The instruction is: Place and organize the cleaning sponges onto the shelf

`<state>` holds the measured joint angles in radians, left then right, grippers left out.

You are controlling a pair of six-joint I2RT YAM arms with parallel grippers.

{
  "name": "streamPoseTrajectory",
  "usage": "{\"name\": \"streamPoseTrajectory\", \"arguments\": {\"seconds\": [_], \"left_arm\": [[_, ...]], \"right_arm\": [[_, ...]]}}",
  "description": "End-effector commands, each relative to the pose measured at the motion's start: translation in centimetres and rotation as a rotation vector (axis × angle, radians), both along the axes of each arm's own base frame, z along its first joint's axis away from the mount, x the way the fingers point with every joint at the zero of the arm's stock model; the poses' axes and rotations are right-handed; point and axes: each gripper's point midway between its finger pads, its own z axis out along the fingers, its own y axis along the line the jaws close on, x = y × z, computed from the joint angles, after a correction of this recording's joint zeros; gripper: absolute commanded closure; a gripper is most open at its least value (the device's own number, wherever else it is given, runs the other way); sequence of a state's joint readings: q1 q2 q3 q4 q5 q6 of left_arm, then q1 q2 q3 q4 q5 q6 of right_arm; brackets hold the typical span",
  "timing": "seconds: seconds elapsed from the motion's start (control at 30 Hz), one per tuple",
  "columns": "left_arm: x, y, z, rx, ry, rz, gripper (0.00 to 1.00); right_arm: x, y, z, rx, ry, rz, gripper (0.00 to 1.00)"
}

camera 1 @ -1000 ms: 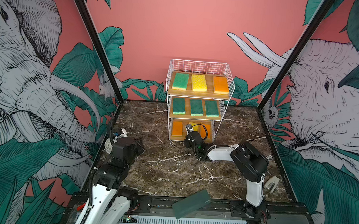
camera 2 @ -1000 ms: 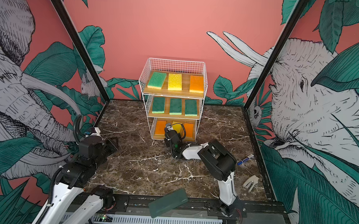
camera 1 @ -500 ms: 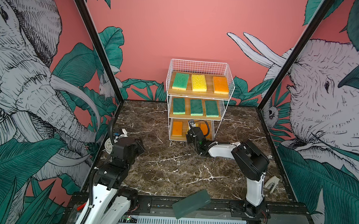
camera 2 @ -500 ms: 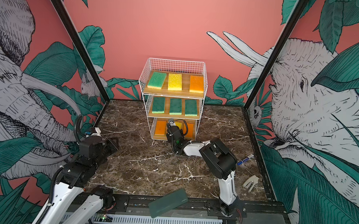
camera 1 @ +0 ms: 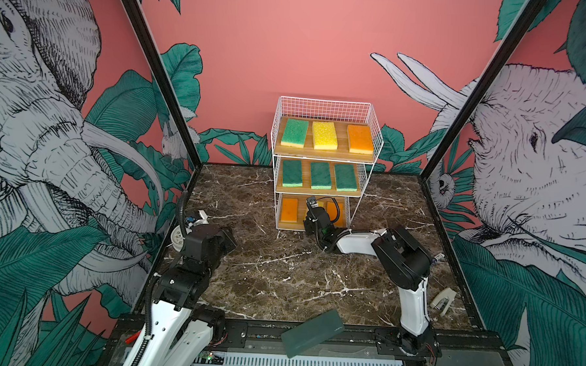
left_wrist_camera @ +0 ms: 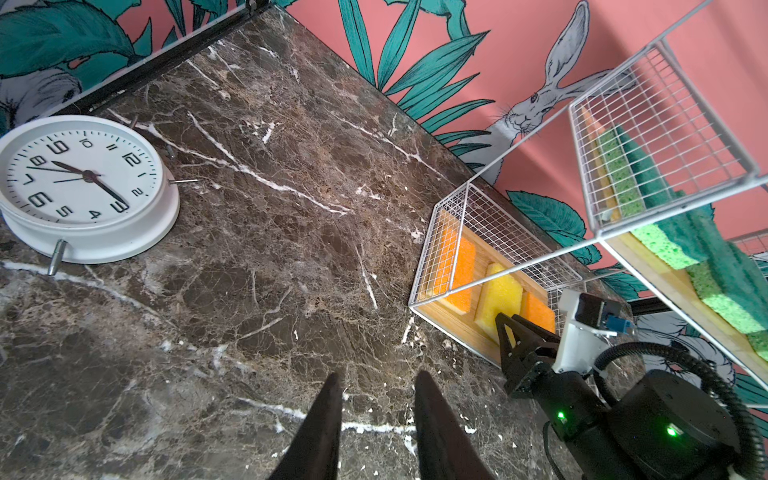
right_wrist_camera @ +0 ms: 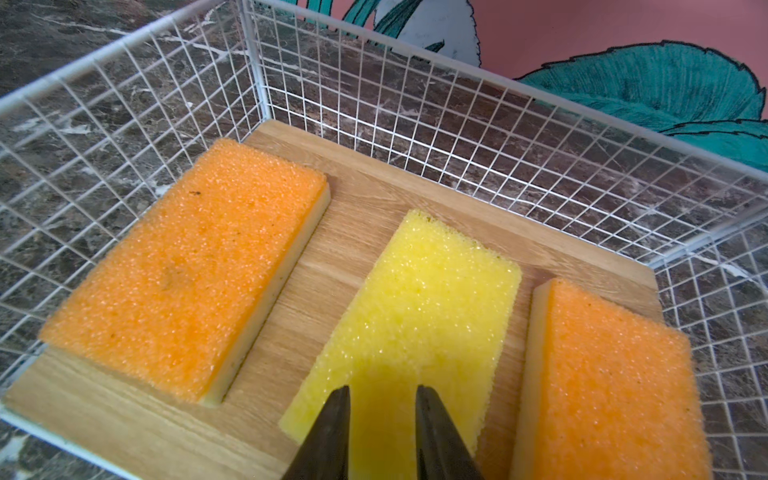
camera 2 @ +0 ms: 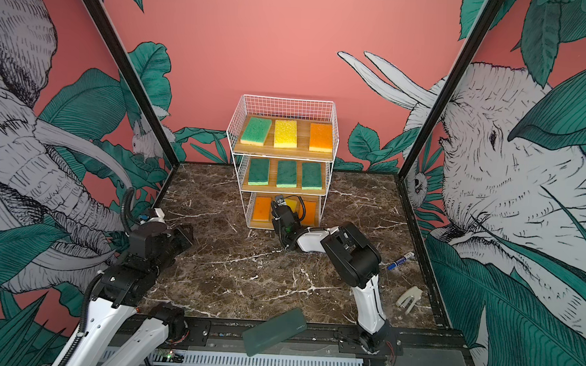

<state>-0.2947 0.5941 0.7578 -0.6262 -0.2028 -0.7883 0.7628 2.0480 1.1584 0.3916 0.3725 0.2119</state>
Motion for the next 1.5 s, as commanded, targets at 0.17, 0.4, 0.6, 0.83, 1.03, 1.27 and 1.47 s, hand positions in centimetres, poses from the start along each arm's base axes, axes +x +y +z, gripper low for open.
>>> {"name": "streamPoseTrajectory", "arguments": {"seconds": [0.17,0.4,0.6,0.83,1.03,1.27,1.47], "left_arm": [[-0.3,0.7,0.0,0.024,-0.005,0.023,0.68],[-0.4,0.7,0.2,0.022,-0.012,0.023,0.68],[-0.4,0.8,0.6,0.023,-0.023,0.024,0.68],[-0.3,0.7,0.9,0.022,-0.033,0.022,0.69],[-0.4,0.9,0.9,0.025,-0.034,0.026,0.69],[-0.4,0.9,1.0,0.025,-0.044,0.026,0.69],[-0.2,0.7,0.8,0.023,-0.045,0.021,0.69]], "right_arm": [[0.4,0.0,-0.9,0.010,0.036,-0.006,0.70],[0.1,0.0,-1.5,0.019,0.062,0.009,0.70],[-0.7,0.2,-1.9,0.019,0.090,0.048,0.71],[-1.5,-0.1,-2.0,-0.006,0.093,0.077,0.73],[-1.5,0.3,-2.1,-0.016,0.096,0.103,0.73],[-2.1,0.0,-2.3,-0.033,0.099,0.126,0.74],[-2.7,0.2,-2.3,-0.049,0.100,0.170,0.75]]}}
